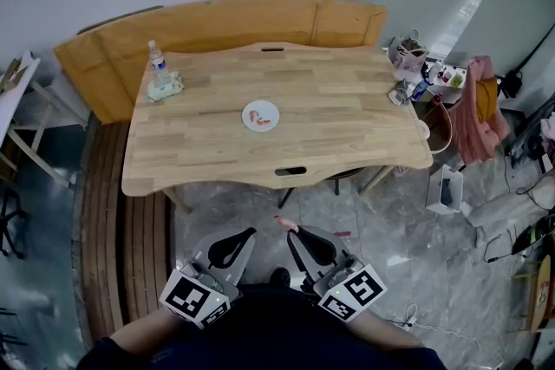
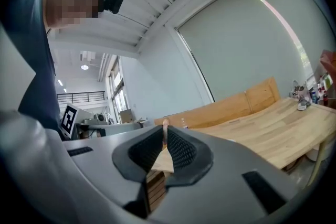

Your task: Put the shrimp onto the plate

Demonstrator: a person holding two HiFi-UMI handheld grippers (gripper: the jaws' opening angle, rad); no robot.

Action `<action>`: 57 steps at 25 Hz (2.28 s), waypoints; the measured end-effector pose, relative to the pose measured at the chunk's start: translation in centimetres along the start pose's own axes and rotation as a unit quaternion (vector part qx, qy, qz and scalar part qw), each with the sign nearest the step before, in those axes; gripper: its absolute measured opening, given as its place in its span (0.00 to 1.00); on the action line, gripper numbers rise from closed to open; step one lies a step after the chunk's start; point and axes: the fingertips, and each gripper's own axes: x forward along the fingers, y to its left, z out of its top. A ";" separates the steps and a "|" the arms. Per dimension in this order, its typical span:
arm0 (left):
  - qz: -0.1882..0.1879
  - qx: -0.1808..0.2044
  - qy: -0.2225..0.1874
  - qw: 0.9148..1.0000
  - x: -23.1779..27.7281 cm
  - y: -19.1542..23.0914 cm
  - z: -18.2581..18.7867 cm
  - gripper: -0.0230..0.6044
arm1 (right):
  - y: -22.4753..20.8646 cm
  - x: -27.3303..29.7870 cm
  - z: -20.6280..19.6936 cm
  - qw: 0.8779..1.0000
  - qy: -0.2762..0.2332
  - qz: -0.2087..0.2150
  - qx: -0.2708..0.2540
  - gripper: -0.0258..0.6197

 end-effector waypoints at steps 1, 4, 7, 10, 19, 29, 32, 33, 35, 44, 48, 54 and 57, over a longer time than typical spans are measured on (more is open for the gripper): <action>0.001 0.000 0.000 1.000 0.2 -0.1 0.0 0.05 | -0.1 -0.1 0.0 1.000 0.000 0.001 -0.001 0.09; 0.001 0.011 -0.001 1.000 0.7 -0.3 -0.2 0.05 | -0.5 -0.5 0.1 1.000 0.003 0.005 -0.002 0.09; 0.005 0.019 -0.002 1.000 1.4 -0.7 -0.5 0.04 | -1.3 -1.0 0.1 1.000 0.003 0.008 -0.003 0.09; 0.021 0.008 0.002 1.000 2.4 -1.1 -0.9 0.05 | -2.4 -1.7 0.0 1.000 0.004 0.014 0.001 0.09; 0.056 0.011 0.000 0.998 3.9 -1.5 -1.1 0.05 | -5.1 -2.8 0.0 0.999 0.012 0.034 0.004 0.09; 0.047 0.010 -0.017 0.999 7.0 3.5 -0.5 0.05 | -8.0 1.4 0.1 0.999 0.022 0.023 -0.003 0.09; 0.036 0.004 -0.014 0.999 8.4 5.6 -0.3 0.05 | -9.2 3.5 0.4 1.000 0.024 0.012 -0.003 0.09; 0.031 0.003 -0.012 0.999 8.8 6.3 -0.2 0.05 | -9.5 4.3 0.5 1.000 0.024 0.007 -0.003 0.09; 0.020 0.010 -0.008 1.000 9.6 7.8 0.2 0.05 | -10.3 5.9 0.9 1.000 0.024 -0.001 -0.002 0.09; -0.014 0.015 -0.009 1.000 12.0 16.4 2.6 0.05 | -12.6 14.6 1.6 0.999 0.029 -0.036 0.005 0.09; -0.034 0.016 -0.009 0.999 12.6 19.7 3.5 0.05 | -13.3 18.2 2.1 0.998 0.025 -0.052 0.004 0.09; -0.058 0.018 -0.007 0.998 13.7 22.8 4.2 0.05 | -14.7 22.0 2.8 0.997 0.018 -0.072 0.004 0.09; -0.055 0.003 -0.002 0.998 14.4 23.5 4.5 0.05 | -15.6 23.0 3.1 0.997 0.019 -0.071 0.002 0.09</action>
